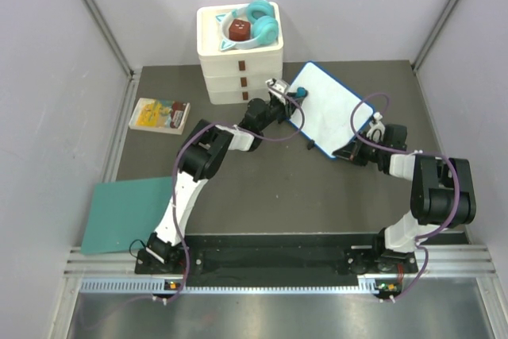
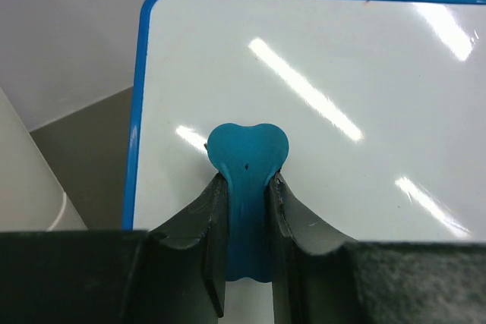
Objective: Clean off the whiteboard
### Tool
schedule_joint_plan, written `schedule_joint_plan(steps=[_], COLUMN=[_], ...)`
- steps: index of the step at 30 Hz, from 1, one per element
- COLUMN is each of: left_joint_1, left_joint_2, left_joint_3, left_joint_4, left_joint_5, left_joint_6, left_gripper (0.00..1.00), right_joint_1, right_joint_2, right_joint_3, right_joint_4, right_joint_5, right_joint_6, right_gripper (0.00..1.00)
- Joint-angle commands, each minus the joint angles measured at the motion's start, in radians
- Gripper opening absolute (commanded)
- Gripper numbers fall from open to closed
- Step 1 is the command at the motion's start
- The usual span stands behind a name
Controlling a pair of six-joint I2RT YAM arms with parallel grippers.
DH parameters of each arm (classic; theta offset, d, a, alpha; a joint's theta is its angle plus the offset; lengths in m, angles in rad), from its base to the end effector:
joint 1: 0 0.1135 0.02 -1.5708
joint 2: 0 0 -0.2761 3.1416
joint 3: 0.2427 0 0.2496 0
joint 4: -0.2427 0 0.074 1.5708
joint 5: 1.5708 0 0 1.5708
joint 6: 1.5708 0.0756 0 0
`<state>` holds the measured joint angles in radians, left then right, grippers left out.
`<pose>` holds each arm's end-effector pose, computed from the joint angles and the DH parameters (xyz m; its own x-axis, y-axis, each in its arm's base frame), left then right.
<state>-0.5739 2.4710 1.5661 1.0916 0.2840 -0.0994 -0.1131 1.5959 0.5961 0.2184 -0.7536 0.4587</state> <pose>0.4732 -0.3311 0.1588 0.0804 -0.1654 -0.9829 0.7641 0.6434 -0.0458 0.3039 0.0175 0.1271 -0.8047 0.4164 -0.4232 -0.0491 0.6636 0.7464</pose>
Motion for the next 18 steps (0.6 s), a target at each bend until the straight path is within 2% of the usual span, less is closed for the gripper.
schedule_joint_plan(steps=[1, 7, 10, 11, 12, 13, 14, 16, 17, 18], left_joint_1=[-0.007, -0.007, -0.007, -0.007, -0.007, -0.007, -0.007, -0.007, -0.007, -0.007], left_joint_2=[-0.095, -0.171, -0.221, -0.233, -0.256, -0.265, -0.276, -0.308, -0.319, -0.346], left_joint_3=[-0.067, -0.09, -0.107, -0.11, -0.121, -0.129, -0.138, -0.179, -0.199, -0.24], left_joint_4=[0.04, 0.119, 0.152, 0.156, 0.159, 0.163, 0.168, 0.185, 0.186, 0.189], left_joint_5=[0.038, 0.049, 0.072, 0.079, 0.089, 0.098, 0.106, 0.107, 0.106, 0.098], left_joint_6=[-0.029, -0.046, -0.065, -0.068, -0.065, -0.065, -0.066, -0.066, -0.06, -0.057], left_gripper=[0.0, 0.0, 0.0, 0.04, 0.08, 0.12, 0.24, 0.33, 0.4, 0.42], right_joint_1=[0.053, 0.053, 0.053, 0.053, 0.052, 0.053, 0.052, 0.053, 0.053, 0.053], right_joint_2=[-0.005, -0.031, -0.04, -0.042, -0.051, -0.057, -0.065, -0.089, -0.097, -0.106], right_joint_3=[-0.051, -0.062, -0.064, -0.064, -0.064, -0.064, -0.065, -0.067, -0.065, -0.064], right_joint_4=[-0.195, -0.194, -0.194, -0.192, -0.194, -0.198, -0.203, -0.209, -0.214, -0.215], right_joint_5=[-0.027, -0.012, -0.001, 0.003, 0.007, 0.022, 0.028, 0.048, 0.056, 0.062], right_joint_6=[-0.06, -0.057, -0.057, -0.052, -0.054, -0.054, -0.051, -0.052, -0.054, -0.054], right_gripper=[0.0, 0.0, 0.07, 0.17, 0.23, 0.32, 0.37, 0.46, 0.49, 0.52])
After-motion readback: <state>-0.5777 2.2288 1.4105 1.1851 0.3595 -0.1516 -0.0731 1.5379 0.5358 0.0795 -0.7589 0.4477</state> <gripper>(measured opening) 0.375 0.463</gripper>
